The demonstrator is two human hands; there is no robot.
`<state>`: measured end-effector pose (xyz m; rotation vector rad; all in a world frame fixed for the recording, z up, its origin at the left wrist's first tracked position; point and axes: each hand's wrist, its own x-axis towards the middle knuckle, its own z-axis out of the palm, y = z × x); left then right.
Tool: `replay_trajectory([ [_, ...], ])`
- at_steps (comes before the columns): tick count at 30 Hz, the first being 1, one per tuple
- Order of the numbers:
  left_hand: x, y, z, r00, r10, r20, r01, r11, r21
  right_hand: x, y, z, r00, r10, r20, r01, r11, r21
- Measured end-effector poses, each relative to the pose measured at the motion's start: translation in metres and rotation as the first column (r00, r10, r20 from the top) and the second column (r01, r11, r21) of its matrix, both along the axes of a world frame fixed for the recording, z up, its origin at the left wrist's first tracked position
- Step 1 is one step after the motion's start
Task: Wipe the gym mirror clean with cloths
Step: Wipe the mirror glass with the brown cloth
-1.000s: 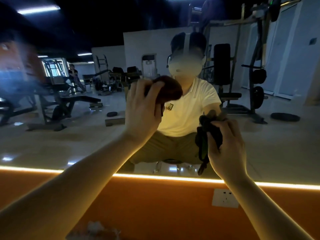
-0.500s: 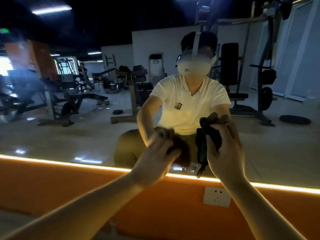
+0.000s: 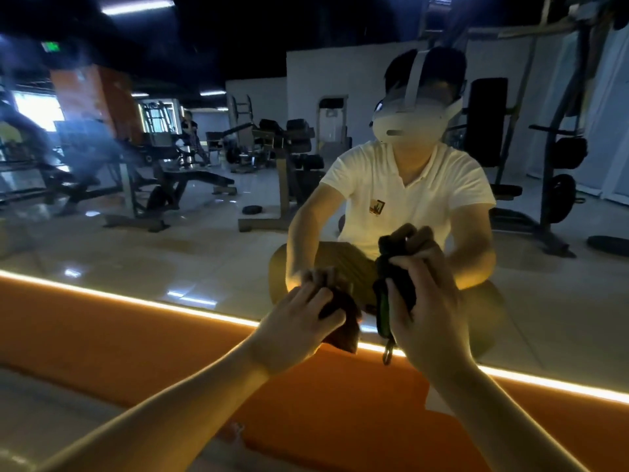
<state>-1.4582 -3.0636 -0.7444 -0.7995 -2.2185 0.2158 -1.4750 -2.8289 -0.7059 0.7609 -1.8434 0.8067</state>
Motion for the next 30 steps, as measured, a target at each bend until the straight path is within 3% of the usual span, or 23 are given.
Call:
replay_trajectory([
  [3, 0.002, -0.025, 0.026, 0.992, 0.064, -0.11, -0.037, 0.973, 0.226, 0.003, -0.02, -0.005, 0.998, 0.018, -0.055, -0.015, 0.997, 0.071],
  [8, -0.004, -0.099, 0.044, 0.918, 0.379, -0.119, -0.212, 0.722, 0.659, -0.006, -0.036, -0.003, 0.997, 0.009, -0.071, -0.004, 0.997, 0.076],
  [10, -0.005, -0.125, 0.04, 0.881, 0.473, -0.034, -0.24, 0.506, 0.828, -0.01, -0.038, -0.003, 0.998, -0.008, -0.062, 0.012, 0.998, 0.061],
  [12, -0.006, -0.136, 0.036, 0.832, 0.546, 0.1, -0.244, 0.198, 0.949, -0.013, -0.04, -0.004, 0.998, -0.014, -0.055, 0.017, 0.998, 0.058],
  [13, -0.008, -0.135, 0.035, 0.818, 0.553, 0.159, -0.246, 0.087, 0.965, -0.014, -0.04, -0.004, 0.998, -0.02, -0.053, 0.023, 0.998, 0.06],
  [14, -0.01, -0.128, 0.034, 0.82, 0.542, 0.182, -0.243, 0.042, 0.969, -0.015, -0.041, -0.004, 0.998, -0.026, -0.053, 0.029, 0.997, 0.065],
  [15, -0.011, -0.117, 0.034, 0.841, 0.517, 0.159, -0.226, 0.07, 0.972, -0.015, -0.043, -0.004, 0.998, -0.029, -0.057, 0.033, 0.997, 0.069],
  [18, -0.009, -0.058, 0.025, 0.95, 0.311, 0.009, -0.129, 0.366, 0.922, -0.015, -0.054, 0.001, 0.997, -0.03, -0.076, 0.034, 0.998, 0.059],
  [20, -0.004, -0.017, 0.015, 0.99, 0.14, -0.003, -0.069, 0.511, 0.857, -0.013, -0.062, 0.006, 0.996, -0.029, -0.081, 0.031, 0.999, 0.031],
  [24, 0.0, -0.008, 0.007, 0.996, -0.009, -0.086, 0.051, 0.865, 0.499, -0.013, -0.075, 0.017, 0.995, -0.029, -0.098, 0.028, 1.0, -0.01],
  [26, 0.0, -0.042, 0.012, 0.994, 0.047, -0.097, -0.007, 0.925, 0.379, -0.013, -0.082, 0.017, 0.994, -0.019, -0.105, 0.019, 1.0, -0.006],
  [30, 0.004, -0.119, 0.012, 0.962, 0.245, -0.118, -0.168, 0.877, 0.451, -0.015, -0.1, 0.008, 0.991, 0.006, -0.131, 0.002, 0.999, 0.055],
])
